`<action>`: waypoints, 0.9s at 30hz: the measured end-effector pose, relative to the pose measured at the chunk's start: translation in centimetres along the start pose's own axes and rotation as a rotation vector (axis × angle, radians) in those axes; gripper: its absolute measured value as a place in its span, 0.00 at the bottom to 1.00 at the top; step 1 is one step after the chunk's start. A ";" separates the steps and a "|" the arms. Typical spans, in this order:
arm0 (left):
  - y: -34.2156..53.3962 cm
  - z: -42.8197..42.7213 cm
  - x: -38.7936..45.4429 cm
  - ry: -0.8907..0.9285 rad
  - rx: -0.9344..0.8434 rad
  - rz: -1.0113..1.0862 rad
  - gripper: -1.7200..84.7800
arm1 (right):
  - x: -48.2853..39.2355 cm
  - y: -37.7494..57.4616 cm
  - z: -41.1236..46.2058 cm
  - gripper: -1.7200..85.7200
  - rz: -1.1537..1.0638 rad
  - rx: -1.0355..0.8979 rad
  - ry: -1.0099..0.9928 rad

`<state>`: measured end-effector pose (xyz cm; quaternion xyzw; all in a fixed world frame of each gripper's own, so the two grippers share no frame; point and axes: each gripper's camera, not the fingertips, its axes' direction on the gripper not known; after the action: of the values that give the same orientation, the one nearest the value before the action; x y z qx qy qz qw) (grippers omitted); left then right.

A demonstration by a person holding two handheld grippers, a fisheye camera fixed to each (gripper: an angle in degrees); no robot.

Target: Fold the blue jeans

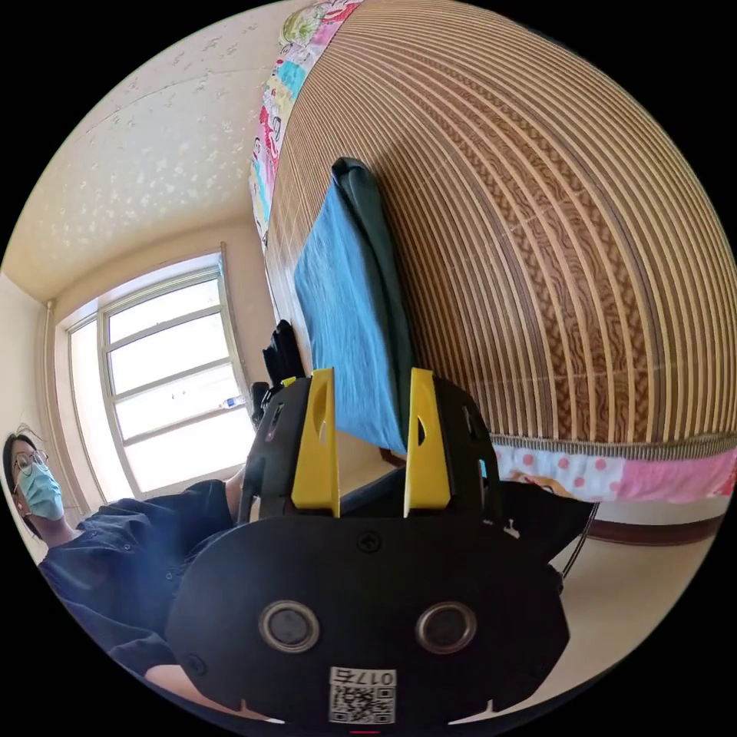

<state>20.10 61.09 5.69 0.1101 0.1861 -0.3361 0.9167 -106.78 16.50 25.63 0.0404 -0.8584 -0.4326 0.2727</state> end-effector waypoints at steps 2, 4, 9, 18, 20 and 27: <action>-1.8 1.6 0.1 -0.015 -0.054 0.029 0.18 | 0.8 -2.5 2.2 0.18 0.006 -0.062 -0.004; -2.9 3.7 0.3 -0.074 -0.147 0.071 0.17 | 1.4 -3.5 3.9 0.17 0.001 -0.095 -0.024; -1.9 6.2 0.1 -0.093 -0.194 0.118 0.13 | 2.6 -3.2 6.4 0.14 0.002 -0.099 -0.076; 1.1 1.1 -0.5 0.110 -0.161 0.061 0.08 | -3.2 -0.2 6.5 0.08 -0.059 -0.167 -0.161; 1.6 -1.7 0.3 0.158 -0.128 0.073 0.08 | -7.7 0.2 6.5 0.08 -0.114 -0.184 -0.188; 1.7 -15.0 3.1 0.142 -0.007 0.110 0.07 | -20.8 -1.6 11.3 0.07 -0.185 -0.289 -0.257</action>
<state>19.45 65.48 -9.06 0.1405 0.2457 -0.2760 0.9186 -95.07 30.02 9.94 0.0240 -0.8078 -0.5759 0.1230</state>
